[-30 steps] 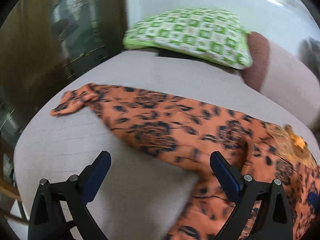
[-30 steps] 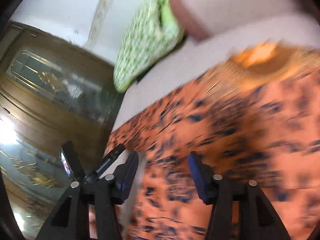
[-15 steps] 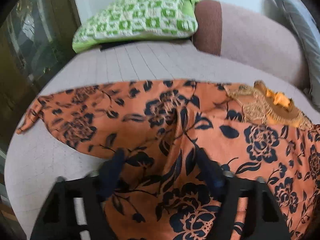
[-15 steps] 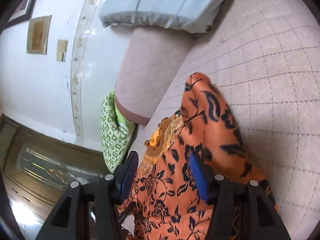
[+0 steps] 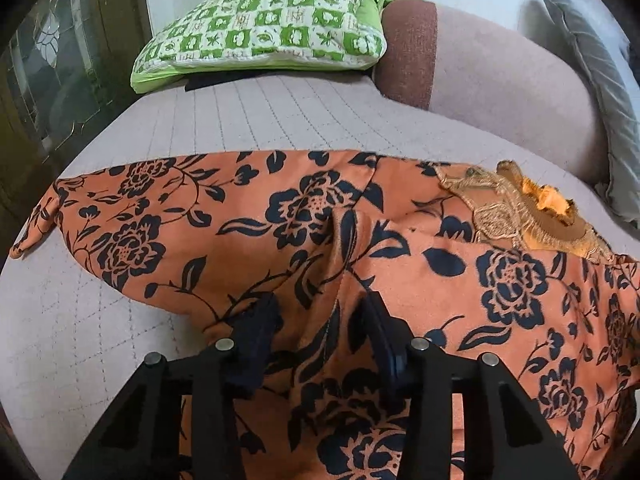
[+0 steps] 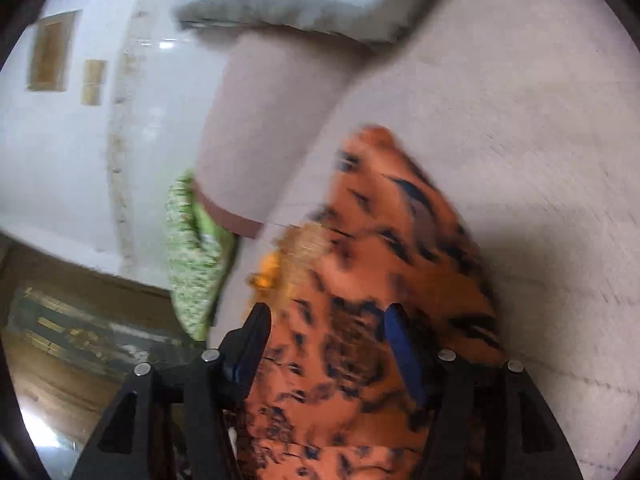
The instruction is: Fold small clothes
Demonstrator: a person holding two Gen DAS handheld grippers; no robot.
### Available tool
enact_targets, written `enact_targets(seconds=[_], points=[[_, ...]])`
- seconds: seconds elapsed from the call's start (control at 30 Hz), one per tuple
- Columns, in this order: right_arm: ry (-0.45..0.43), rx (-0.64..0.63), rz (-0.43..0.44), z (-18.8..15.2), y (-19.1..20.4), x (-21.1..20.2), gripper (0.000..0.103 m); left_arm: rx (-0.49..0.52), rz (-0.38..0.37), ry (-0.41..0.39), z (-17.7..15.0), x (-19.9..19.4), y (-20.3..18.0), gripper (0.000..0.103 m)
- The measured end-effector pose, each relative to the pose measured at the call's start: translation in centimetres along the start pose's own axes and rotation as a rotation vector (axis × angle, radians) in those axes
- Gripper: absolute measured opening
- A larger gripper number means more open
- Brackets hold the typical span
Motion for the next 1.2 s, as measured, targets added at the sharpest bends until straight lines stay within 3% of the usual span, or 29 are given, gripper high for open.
enact_targets(seconds=[0.13, 0.2, 0.27, 0.3, 0.37, 0.5, 0.57, 0.7, 0.8, 0.87, 0.93, 1.1, 1.2], points=[[-0.072, -0.030, 0.010, 2.3, 1.4, 0.2, 0.066, 0.010, -0.002, -0.011, 0.1, -0.4, -0.2, 0.046], [-0.081, 0.020, -0.004, 3.7, 0.3, 1.2, 0.067, 0.031, 0.018, -0.002, -0.1, -0.2, -0.6, 0.046], [-0.074, 0.083, -0.026, 4.6, -1.9, 2.5, 0.068, 0.047, 0.063, 0.027, -0.3, 0.5, -0.6, 0.052], [-0.071, 0.098, 0.017, 4.9, -2.8, 2.8, 0.068, 0.058, 0.079, 0.047, -0.6, 1.1, -0.7, 0.059], [-0.083, 0.122, 0.095, 5.2, -3.3, 2.4, 0.068, 0.064, 0.097, 0.027, -0.5, 1.0, -0.8, 0.063], [-0.046, 0.132, 0.117, 4.8, -1.9, 1.0, 0.069, 0.067, 0.090, 0.036, -0.8, 0.5, -0.6, 0.063], [-0.006, 0.084, 0.150, 3.5, 0.2, 0.7, 0.069, 0.064, 0.078, 0.032, -0.8, 0.1, -0.6, 0.063], [0.120, 0.001, 0.123, -0.8, 3.6, 2.0, 0.069, 0.080, 0.056, 0.003, -0.9, -1.2, -0.8, 0.063], [0.235, -0.030, 0.102, -4.6, 4.5, 4.1, 0.069, 0.117, 0.052, 0.016, -1.3, -1.2, -1.1, 0.072], [0.293, -0.035, 0.028, -7.1, 3.7, 5.7, 0.069, 0.128, 0.090, 0.076, -1.8, 0.0, -0.8, 0.073], [0.346, -0.007, -0.066, -8.7, 2.1, 7.3, 0.064, 0.094, 0.053, 0.095, -1.7, 0.7, -0.1, 0.077], [0.312, -0.041, -0.067, -9.8, 2.7, 6.1, 0.064, 0.090, 0.014, 0.101, -1.6, 0.0, 0.2, 0.077], [0.279, -0.101, -0.005, -10.1, 4.6, 6.1, 0.064, 0.104, 0.019, 0.121, -1.9, 0.6, -0.3, 0.089]])
Point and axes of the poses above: each gripper's, at about its wrist camera, not at the fingertips, and x roughly the way its jaws point, y to its left, z to its top, the point moved 6 cm from there along x, roughly the way its jaws point, and after that the axes turned 13 degrees about y, right-handed, at the moved point
